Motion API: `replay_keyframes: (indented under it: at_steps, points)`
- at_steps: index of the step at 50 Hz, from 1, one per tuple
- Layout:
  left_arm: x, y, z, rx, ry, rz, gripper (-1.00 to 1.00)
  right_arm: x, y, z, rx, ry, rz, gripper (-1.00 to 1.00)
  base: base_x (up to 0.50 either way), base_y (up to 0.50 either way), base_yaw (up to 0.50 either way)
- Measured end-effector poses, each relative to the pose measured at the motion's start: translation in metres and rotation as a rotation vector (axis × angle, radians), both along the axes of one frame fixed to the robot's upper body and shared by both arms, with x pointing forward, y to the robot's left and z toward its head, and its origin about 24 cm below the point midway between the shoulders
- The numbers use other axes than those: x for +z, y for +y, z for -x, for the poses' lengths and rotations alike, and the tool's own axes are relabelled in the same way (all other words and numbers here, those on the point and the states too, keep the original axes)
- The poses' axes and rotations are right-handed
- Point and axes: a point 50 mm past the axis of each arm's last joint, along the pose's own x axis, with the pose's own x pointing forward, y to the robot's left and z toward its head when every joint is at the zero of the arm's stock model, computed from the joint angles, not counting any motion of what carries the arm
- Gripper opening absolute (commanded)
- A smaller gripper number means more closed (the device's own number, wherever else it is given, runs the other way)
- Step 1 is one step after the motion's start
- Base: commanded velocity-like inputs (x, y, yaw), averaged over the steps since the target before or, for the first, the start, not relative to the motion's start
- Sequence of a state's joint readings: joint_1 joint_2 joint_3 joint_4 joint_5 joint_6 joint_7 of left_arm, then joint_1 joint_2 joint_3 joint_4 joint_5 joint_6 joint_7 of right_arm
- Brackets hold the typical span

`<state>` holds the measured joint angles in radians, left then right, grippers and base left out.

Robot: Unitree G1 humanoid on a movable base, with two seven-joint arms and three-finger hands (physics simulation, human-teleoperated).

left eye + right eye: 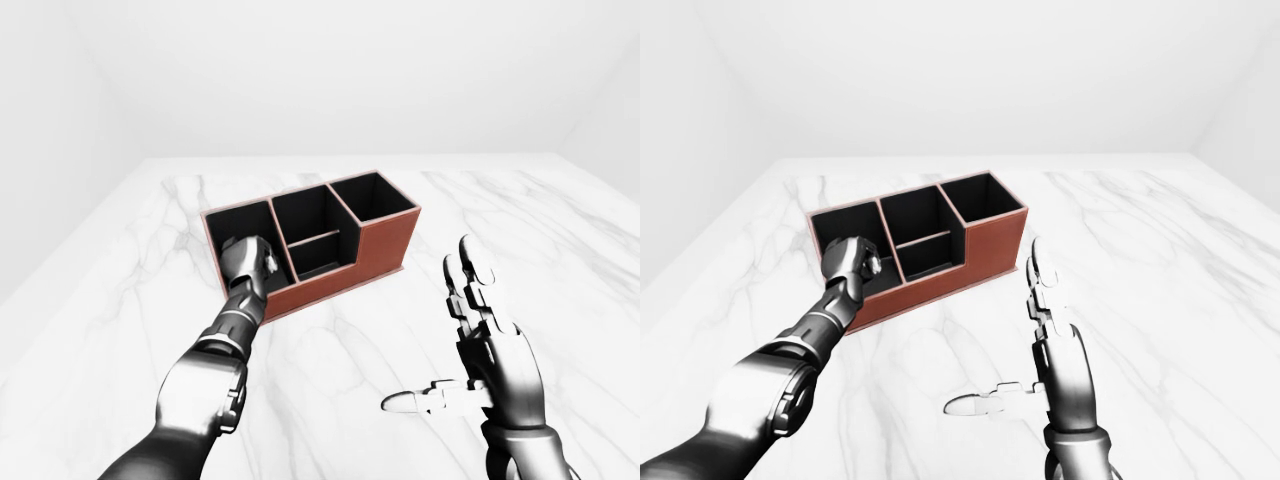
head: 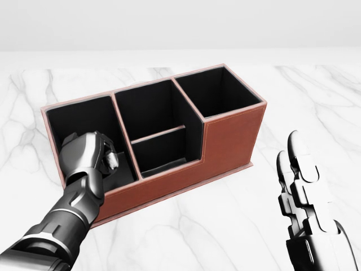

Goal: Pick up the book and place it in the left compartment of the caddy.

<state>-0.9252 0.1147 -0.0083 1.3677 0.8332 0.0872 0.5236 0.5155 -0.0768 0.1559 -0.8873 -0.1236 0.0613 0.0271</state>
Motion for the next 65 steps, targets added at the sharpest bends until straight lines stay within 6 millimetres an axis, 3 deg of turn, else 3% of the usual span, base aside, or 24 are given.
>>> replay_keyframes:
  at_steps: [15, 16, 17, 58, 65]
  points:
    - [0.001, 0.002, -0.001, 0.006, -0.004, 0.0, -0.94, 0.0, 0.0, 0.0, 0.0, 0.0, 0.0, 1.0, 0.0, 0.0, 0.0]
    - [0.002, 0.002, -0.001, 0.006, -0.005, 0.0, -0.71, 0.0, 0.0, 0.0, 0.0, 0.0, 0.0, 1.0, 0.0, 0.0, 0.0]
    - [0.002, 0.002, -0.001, 0.004, -0.006, -0.003, 1.0, 0.0, 0.0, 0.0, 0.0, 0.0, 0.0, 1.0, 0.0, 0.0, 0.0]
    - [0.01, -0.002, -0.004, -0.041, -0.043, -0.065, 1.0, 0.0, 0.001, 0.0, 0.001, 0.001, 0.0, 1.0, 0.0, 0.0, 0.0]
    - [0.021, -0.003, -0.001, -0.055, -0.174, -0.037, 1.0, -0.001, 0.001, -0.001, 0.002, 0.003, 0.001, 1.0, 0.0, 0.0, 0.0]
